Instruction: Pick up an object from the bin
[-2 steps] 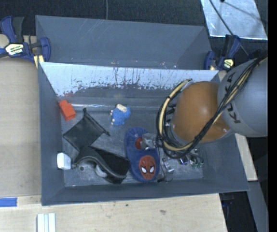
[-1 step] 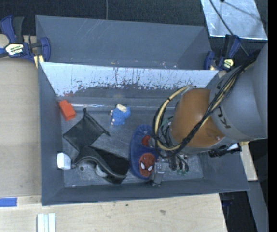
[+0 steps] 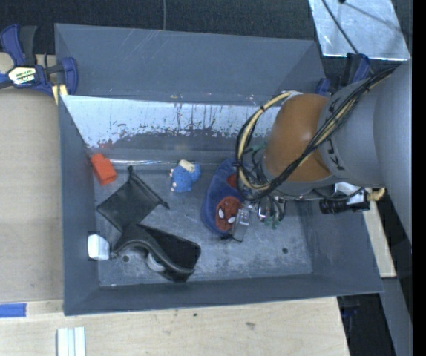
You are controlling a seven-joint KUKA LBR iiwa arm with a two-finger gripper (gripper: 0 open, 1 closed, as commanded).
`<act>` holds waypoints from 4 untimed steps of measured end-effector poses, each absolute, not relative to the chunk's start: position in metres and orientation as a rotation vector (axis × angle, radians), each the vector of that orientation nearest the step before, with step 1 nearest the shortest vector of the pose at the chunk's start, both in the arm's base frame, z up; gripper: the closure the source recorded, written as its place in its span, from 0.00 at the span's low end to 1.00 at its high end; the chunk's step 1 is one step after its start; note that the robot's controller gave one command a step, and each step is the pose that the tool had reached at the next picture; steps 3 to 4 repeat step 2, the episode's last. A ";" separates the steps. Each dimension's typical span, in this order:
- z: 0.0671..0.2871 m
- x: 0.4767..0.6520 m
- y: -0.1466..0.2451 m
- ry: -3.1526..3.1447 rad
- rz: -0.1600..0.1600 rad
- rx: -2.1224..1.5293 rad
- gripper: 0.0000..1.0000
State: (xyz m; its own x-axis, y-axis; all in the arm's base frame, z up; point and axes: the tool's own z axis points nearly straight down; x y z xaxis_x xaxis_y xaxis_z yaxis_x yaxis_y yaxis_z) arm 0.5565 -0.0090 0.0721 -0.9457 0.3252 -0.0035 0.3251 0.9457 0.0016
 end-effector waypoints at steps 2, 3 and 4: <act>0.199 0.558 -0.009 3.089 0.002 0.506 1.00; 0.199 0.558 -0.009 3.089 0.002 0.506 1.00; 0.199 0.558 -0.009 3.089 0.002 0.506 1.00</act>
Offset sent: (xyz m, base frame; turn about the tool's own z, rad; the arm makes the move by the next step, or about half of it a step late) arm 0.0000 0.0000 0.0000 0.0000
